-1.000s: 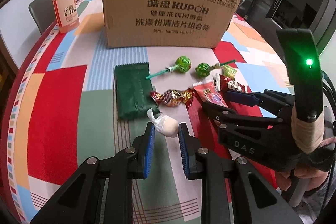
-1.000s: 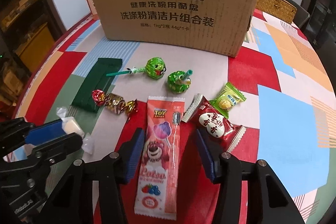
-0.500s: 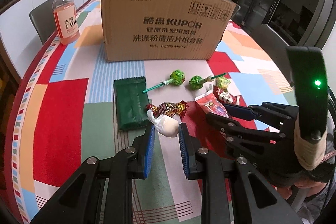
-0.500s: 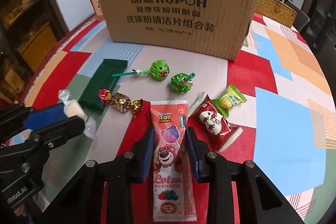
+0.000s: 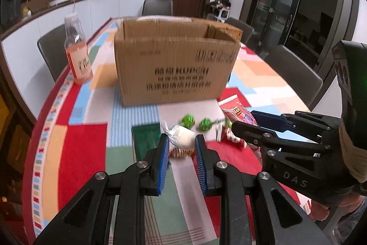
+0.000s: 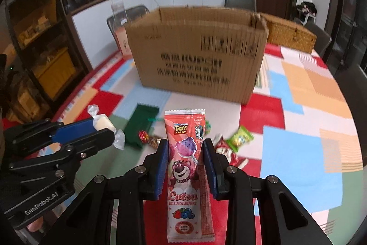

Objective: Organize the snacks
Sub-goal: 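Lift both snacks and carry them over the cardboard box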

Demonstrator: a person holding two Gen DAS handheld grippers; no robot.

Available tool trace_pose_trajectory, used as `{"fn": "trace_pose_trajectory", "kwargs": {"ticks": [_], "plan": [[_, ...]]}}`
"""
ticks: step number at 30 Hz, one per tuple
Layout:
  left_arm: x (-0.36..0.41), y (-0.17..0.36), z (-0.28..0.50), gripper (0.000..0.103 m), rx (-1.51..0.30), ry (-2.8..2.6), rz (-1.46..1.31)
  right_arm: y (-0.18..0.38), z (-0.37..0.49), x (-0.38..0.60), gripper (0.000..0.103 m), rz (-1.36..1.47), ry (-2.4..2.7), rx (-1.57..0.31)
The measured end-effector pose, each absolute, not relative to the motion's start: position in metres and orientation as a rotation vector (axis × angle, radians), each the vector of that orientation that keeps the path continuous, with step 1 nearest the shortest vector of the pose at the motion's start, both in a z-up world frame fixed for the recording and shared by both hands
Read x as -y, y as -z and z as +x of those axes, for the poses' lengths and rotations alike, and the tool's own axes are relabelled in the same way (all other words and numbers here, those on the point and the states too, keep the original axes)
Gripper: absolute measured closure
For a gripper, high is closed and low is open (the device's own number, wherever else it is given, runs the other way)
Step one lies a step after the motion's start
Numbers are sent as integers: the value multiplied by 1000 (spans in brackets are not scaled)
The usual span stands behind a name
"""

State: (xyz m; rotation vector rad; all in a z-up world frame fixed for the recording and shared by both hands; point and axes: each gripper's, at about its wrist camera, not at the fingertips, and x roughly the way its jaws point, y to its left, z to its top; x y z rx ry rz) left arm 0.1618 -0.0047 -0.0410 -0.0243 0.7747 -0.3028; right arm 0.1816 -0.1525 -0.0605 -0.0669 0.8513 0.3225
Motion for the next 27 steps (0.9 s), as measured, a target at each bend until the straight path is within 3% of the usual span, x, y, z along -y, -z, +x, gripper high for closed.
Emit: {"fn": "trace_pose_trajectory", "kwargs": {"ticks": [15,27], "plan": [[-1,-30,194,79,-566,251,13,-17,215,152,71,-75,-310,-629],[-7,-58,256,79,-508,196,9,-49,275,152,71,-75,-287,-579]]}}
